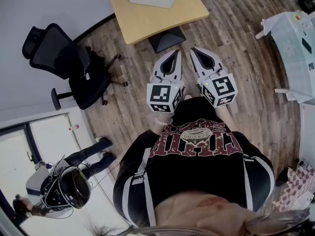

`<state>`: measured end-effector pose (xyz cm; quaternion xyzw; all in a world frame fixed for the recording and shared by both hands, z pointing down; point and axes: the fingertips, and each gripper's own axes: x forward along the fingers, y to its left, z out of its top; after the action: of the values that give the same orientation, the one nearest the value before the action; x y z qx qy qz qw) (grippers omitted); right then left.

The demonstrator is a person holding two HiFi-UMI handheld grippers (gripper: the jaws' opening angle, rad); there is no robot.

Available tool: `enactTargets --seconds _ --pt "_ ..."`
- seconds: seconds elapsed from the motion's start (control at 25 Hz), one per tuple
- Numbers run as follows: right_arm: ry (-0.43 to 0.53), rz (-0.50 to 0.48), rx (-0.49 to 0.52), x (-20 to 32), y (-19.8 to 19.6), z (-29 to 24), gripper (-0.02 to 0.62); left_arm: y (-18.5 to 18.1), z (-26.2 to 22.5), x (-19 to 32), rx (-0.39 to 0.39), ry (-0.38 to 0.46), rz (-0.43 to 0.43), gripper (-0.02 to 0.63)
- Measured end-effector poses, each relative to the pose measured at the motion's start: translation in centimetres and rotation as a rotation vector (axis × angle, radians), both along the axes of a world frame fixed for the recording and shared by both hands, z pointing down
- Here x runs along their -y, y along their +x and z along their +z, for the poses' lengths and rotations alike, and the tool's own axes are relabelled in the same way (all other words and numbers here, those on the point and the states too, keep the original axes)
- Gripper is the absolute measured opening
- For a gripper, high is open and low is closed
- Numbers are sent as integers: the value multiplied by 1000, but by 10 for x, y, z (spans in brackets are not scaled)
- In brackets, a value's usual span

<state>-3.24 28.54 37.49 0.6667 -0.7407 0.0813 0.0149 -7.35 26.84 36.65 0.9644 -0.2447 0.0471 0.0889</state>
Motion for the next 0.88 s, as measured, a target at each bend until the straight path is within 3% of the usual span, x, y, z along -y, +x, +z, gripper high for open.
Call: enactTargets --seconds 0.88 --pt "-6 -65 -2 -3 1 6 17 4 9 -9 -1 -9 -41 46"
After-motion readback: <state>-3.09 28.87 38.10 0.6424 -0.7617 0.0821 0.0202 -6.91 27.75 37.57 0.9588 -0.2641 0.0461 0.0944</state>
